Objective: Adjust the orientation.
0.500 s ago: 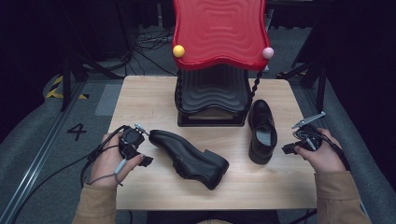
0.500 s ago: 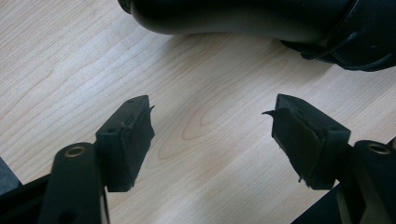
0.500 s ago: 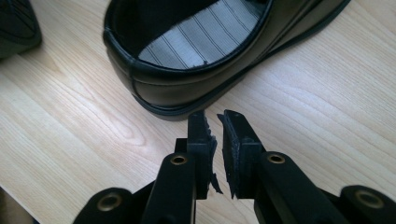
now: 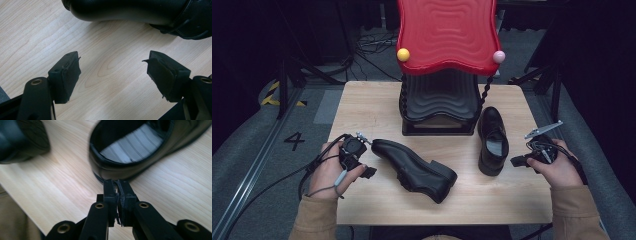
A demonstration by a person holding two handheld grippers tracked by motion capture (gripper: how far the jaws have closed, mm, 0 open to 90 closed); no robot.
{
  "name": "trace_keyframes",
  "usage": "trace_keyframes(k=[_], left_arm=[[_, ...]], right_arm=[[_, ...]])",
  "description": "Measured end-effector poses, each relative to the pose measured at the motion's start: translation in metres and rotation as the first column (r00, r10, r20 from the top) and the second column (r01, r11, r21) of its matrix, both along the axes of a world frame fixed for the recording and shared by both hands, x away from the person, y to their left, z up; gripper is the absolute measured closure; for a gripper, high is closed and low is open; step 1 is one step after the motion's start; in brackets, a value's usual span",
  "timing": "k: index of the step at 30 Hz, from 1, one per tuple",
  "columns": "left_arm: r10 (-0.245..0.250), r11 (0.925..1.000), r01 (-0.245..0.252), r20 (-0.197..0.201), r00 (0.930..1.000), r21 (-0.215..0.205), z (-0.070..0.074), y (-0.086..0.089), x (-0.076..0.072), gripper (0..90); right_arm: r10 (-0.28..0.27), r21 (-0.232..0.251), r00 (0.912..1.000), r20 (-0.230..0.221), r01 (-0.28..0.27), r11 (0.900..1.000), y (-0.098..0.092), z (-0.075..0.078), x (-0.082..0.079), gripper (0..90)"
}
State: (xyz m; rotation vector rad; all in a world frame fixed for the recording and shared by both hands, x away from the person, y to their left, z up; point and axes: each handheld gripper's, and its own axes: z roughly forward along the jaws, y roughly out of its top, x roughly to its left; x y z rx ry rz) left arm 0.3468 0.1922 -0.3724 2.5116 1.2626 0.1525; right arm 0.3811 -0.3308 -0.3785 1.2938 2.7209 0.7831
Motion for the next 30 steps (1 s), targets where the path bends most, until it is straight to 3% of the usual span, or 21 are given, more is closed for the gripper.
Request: trace_keyframes(k=[9, 15, 26, 30], left_arm=[[-0.008, 1.0000, 0.008, 0.010, 0.9999, 0.001, 0.001, -0.001, -0.003, 25.4], [-0.011, 0.9999, 0.011, 0.022, 0.9997, 0.003, 0.004, -0.001, -0.005, 25.1], [-0.016, 0.9999, 0.015, 0.030, 0.9994, 0.006, 0.005, 0.000, -0.007, 24.2], [-0.024, 0.9997, 0.023, 0.032, 0.9992, 0.009, 0.004, -0.001, -0.007, 24.0]], right_arm=[[0.059, 0.058, 0.9978, 0.032, -0.060, 0.996, 0.015, 0.007, -0.005, 88.9], [0.140, 0.075, 0.9891, 0.045, -0.143, 0.987, 0.041, 0.011, -0.006, 89.7], [0.260, 0.049, 0.9645, 0.045, -0.262, 0.964, 0.086, 0.013, -0.007, 89.9], [0.305, 0.059, 0.9517, 0.038, -0.306, 0.950, 0.104, 0.012, -0.007, 90.0]])
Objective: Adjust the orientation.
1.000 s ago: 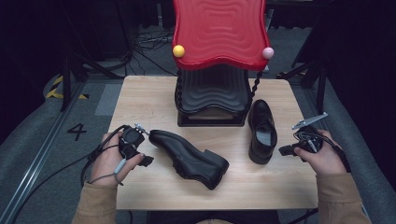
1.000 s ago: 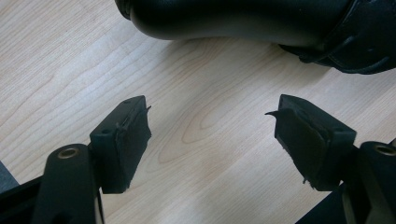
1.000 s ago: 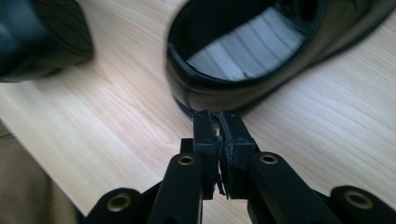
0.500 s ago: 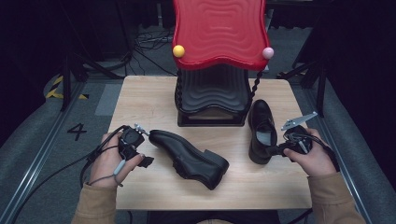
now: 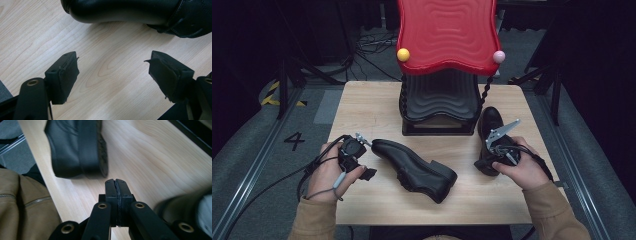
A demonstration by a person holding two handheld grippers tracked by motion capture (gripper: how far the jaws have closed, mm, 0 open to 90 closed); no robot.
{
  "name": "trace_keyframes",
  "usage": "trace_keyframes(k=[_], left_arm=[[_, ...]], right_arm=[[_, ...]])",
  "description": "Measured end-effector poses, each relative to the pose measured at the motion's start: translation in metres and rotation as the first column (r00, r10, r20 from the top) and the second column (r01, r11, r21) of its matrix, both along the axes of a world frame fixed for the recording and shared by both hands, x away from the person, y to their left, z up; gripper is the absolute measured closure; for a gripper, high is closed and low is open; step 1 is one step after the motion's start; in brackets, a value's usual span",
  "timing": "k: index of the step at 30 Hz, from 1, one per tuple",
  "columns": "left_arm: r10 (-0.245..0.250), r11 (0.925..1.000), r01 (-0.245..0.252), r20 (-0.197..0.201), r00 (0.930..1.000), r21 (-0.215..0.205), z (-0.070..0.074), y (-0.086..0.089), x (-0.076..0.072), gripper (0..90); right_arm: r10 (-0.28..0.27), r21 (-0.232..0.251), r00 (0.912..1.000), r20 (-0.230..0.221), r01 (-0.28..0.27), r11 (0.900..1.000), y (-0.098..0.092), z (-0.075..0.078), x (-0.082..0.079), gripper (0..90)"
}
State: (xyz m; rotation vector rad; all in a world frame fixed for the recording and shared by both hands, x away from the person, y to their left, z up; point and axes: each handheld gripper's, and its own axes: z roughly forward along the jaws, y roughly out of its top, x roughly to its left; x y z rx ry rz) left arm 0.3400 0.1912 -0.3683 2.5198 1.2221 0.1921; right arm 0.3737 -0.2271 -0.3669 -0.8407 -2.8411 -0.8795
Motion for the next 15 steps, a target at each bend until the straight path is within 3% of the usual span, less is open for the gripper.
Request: trace_keyframes(k=[7, 15], left_arm=[[-0.008, 1.0000, 0.008, 0.008, 0.9999, 0.000, 0.000, 0.000, 0.000, 23.5], [-0.011, 0.9999, 0.011, 0.007, 0.9999, -0.002, 0.000, 0.001, 0.000, 23.1]], right_arm=[[0.053, 0.000, 0.9981, -0.030, -0.053, 0.999, 0.029, -0.008, -0.002, 90.0], [0.102, -0.039, 0.9936, -0.048, -0.104, 0.994, 0.058, -0.019, -0.002, 90.0]])
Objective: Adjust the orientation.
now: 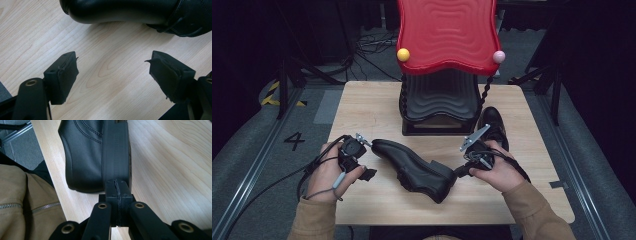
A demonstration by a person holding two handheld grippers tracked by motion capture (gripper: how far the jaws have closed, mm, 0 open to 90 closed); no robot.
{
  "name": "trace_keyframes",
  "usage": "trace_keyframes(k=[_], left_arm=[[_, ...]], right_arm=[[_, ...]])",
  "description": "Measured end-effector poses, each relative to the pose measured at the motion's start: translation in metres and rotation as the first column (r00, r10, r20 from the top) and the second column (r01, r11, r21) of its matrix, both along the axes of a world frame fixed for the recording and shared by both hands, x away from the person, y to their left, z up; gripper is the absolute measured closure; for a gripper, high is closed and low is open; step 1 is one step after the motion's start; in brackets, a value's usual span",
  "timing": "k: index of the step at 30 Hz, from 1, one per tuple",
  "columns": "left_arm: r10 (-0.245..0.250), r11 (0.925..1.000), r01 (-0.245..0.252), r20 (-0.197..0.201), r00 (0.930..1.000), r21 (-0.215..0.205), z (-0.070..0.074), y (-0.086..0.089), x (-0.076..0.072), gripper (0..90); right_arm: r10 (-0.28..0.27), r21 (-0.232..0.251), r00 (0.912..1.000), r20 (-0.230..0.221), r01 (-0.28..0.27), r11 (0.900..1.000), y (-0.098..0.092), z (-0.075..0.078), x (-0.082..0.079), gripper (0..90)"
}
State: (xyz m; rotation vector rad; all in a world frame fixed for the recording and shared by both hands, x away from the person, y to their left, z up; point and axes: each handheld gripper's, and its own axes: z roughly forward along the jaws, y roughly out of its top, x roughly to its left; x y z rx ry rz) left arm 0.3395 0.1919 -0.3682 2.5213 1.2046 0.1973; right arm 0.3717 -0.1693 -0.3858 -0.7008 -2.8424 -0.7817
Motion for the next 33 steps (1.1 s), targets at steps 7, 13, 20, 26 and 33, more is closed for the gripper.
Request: trace_keyframes(k=[7, 13, 20, 26, 33], left_arm=[[-0.003, 1.0000, 0.003, -0.006, 1.0000, 0.002, -0.001, -0.001, 0.000, 22.9], [-0.010, 0.9999, 0.010, -0.004, 0.9999, 0.004, -0.001, -0.001, 0.001, 22.5], [-0.009, 1.0000, 0.009, -0.008, 0.9999, 0.003, -0.001, -0.001, 0.000, 22.3], [-0.014, 0.9999, 0.014, -0.006, 0.9999, 0.001, -0.001, -0.001, 0.000, 22.2], [-0.011, 0.9999, 0.011, -0.009, 0.9999, 0.004, 0.000, 0.000, 0.000, 22.1]], right_arm=[[0.031, -0.014, 0.9995, -0.004, -0.031, 0.999, 0.018, -0.004, 0.001, 90.0], [0.044, -0.027, 0.9990, 0.005, -0.044, 0.999, 0.027, -0.004, 0.003, 90.0], [0.060, -0.063, 0.9981, 0.018, -0.058, 0.996, 0.032, -0.006, 0.003, 90.0], [0.050, -0.066, 0.9984, 0.025, -0.048, 0.997, 0.031, -0.006, 0.004, 90.0], [0.020, -0.053, 0.9996, 0.020, -0.019, 0.998, 0.027, -0.006, 0.008, 90.0]])
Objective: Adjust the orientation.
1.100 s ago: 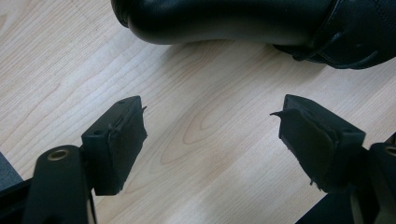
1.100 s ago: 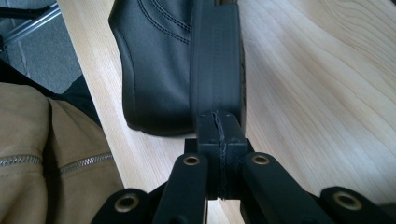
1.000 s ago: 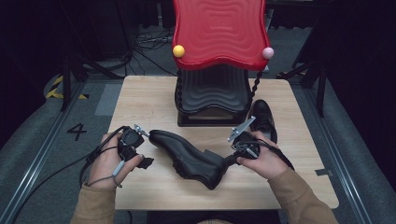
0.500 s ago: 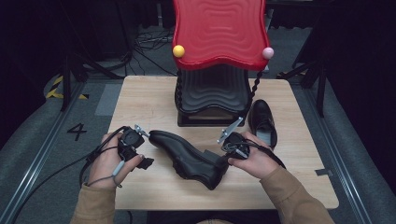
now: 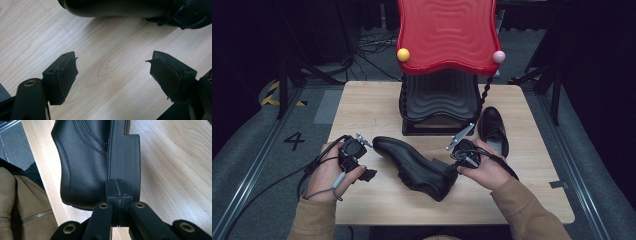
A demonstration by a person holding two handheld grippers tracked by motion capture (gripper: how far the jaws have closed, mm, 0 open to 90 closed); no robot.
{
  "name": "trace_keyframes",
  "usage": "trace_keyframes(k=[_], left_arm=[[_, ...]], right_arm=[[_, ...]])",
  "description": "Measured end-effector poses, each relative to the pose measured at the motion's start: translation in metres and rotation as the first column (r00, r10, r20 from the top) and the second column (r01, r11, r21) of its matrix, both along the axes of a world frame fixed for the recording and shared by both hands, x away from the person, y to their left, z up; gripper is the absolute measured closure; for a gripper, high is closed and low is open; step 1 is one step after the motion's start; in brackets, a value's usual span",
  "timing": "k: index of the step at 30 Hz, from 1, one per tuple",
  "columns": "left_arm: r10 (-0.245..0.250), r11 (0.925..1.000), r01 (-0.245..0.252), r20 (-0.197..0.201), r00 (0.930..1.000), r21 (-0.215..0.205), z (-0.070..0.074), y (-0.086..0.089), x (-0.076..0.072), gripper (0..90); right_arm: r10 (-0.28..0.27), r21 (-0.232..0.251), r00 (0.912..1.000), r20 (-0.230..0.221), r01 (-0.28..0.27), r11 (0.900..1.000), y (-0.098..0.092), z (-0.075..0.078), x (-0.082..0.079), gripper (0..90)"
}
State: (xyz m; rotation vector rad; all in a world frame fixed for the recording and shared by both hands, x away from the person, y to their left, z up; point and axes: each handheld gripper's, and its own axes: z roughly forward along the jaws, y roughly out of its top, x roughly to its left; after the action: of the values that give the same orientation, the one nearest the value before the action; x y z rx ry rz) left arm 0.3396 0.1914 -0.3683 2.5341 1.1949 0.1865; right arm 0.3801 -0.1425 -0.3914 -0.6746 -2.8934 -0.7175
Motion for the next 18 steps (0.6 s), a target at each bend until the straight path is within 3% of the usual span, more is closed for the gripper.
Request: trace_keyframes(k=[6, 10, 18], left_arm=[[0.001, 1.0000, -0.001, 0.000, 1.0000, -0.001, 0.000, 0.000, 0.000, 22.1], [0.003, 1.0000, -0.003, -0.002, 1.0000, -0.001, 0.000, 0.000, 0.000, 22.1], [0.003, 1.0000, -0.003, -0.002, 1.0000, -0.004, -0.001, 0.000, 0.001, 22.1]], right_arm=[[-0.053, -0.009, 0.9969, 0.058, 0.053, 0.999, -0.006, 0.003, 0.005, 90.0], [-0.071, -0.002, 0.9961, 0.053, 0.071, 0.997, -0.009, 0.003, 0.012, 90.0], [-0.125, -0.026, 0.9871, 0.101, 0.128, 0.991, -0.014, -0.001, 0.024, 90.0]])
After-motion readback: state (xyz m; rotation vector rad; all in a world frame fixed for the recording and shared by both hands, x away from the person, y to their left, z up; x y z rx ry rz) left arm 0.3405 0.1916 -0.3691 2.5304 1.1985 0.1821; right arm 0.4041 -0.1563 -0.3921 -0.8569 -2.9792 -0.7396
